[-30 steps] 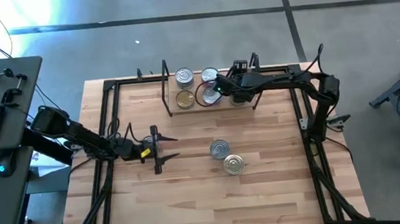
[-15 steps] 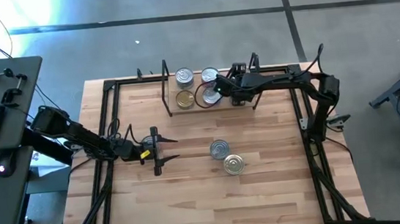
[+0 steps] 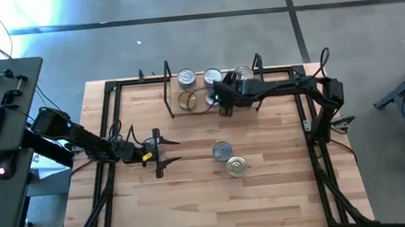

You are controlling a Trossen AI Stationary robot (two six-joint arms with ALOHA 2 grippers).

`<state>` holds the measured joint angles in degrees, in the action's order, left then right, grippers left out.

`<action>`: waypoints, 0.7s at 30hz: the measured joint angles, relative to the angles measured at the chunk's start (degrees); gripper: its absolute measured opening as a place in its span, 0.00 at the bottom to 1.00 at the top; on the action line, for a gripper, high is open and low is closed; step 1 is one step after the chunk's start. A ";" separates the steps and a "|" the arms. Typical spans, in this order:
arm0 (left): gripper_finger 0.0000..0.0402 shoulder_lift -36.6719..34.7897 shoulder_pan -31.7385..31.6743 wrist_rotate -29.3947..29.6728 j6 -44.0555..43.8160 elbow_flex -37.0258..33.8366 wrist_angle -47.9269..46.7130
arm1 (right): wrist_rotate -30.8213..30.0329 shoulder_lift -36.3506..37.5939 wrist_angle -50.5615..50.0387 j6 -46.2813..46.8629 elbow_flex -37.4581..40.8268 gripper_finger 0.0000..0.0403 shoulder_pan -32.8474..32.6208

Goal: Stack canned seafood by type on shelf
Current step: Stack the green tuna can on top of the other green tuna can on the shelf

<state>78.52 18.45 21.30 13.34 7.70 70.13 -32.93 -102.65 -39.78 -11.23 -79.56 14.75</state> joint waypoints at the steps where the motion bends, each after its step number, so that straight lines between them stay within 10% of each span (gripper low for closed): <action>1: 0.60 0.00 0.14 0.30 -0.67 0.00 -0.04 | 1.62 0.00 1.60 1.64 0.71 0.56 -1.26; 9: 0.60 0.00 3.33 1.98 2.93 1.20 -3.84 | 7.78 -0.04 11.04 10.73 8.14 0.51 -16.53; 16: 0.55 3.48 -0.69 -9.70 1.07 20.00 -42.57 | 9.64 -0.07 0.65 27.15 9.13 0.47 -28.50; 21: 0.49 13.09 -4.10 -12.92 5.48 33.11 -52.42 | 10.82 -0.03 -14.32 43.25 9.49 0.41 -28.67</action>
<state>91.61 14.35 8.38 18.82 40.81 17.71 -22.11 -102.68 -54.10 32.02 -70.07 -13.92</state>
